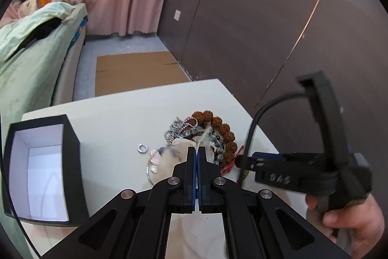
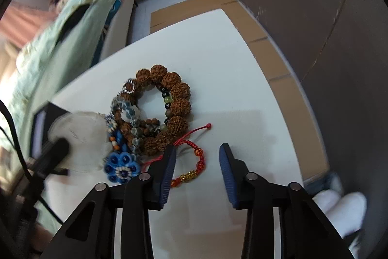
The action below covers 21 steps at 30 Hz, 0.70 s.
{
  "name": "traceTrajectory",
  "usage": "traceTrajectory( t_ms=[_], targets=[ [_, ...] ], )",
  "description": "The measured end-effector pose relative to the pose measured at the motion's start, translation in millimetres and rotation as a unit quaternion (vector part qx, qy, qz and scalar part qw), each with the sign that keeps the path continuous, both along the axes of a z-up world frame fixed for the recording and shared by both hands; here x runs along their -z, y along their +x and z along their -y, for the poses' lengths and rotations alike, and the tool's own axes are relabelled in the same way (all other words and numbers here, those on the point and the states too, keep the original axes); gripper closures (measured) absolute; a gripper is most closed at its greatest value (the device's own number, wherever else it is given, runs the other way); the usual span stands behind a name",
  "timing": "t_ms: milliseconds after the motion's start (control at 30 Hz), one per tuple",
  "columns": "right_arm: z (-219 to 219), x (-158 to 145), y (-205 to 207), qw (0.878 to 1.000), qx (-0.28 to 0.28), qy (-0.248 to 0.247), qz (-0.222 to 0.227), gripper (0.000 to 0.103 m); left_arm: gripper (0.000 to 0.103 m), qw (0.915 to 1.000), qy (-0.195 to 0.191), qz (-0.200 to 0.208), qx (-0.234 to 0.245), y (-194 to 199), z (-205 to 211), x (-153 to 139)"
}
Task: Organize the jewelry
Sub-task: 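Grasp the white flower ornament with the left gripper while the right gripper grasps the red string bracelet, then drop the white ornament into the black box with the left gripper while the right drops the red bracelet in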
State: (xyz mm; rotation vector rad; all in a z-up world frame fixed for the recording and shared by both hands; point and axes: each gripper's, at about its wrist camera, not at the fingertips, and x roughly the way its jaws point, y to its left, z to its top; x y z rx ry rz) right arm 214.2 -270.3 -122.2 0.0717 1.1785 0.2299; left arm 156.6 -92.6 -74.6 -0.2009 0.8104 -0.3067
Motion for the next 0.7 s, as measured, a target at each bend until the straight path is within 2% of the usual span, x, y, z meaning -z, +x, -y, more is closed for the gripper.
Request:
traceTrajectory(
  t_ms=[100, 133, 300, 700],
  targets=[
    [-5.6, -1.5, -2.1, 0.999, -0.009, -0.045, 0.016, 0.082, 0.103, 1.0000, -0.002, 0.005, -0.005, -3.5, -4.5, -4.0],
    [-5.7, -1.5, -2.5, 0.998, -0.012, -0.053, 0.019, 0.094, 0.103, 0.9999, -0.003, 0.007, -0.007, -5.6, -6.3, -5.7],
    [2.3, -10.5, -11.0, 1.000, -0.018, -0.016, 0.019, 0.094, 0.103, 0.9997, -0.001, 0.017, -0.014, -14.3, -12.9, -12.9],
    [4.8, -47.0, -43.5, 0.997, -0.009, 0.016, 0.078, 0.094, 0.103, 0.9985, 0.002, 0.047, -0.028, -37.8, -27.7, -34.0]
  ],
)
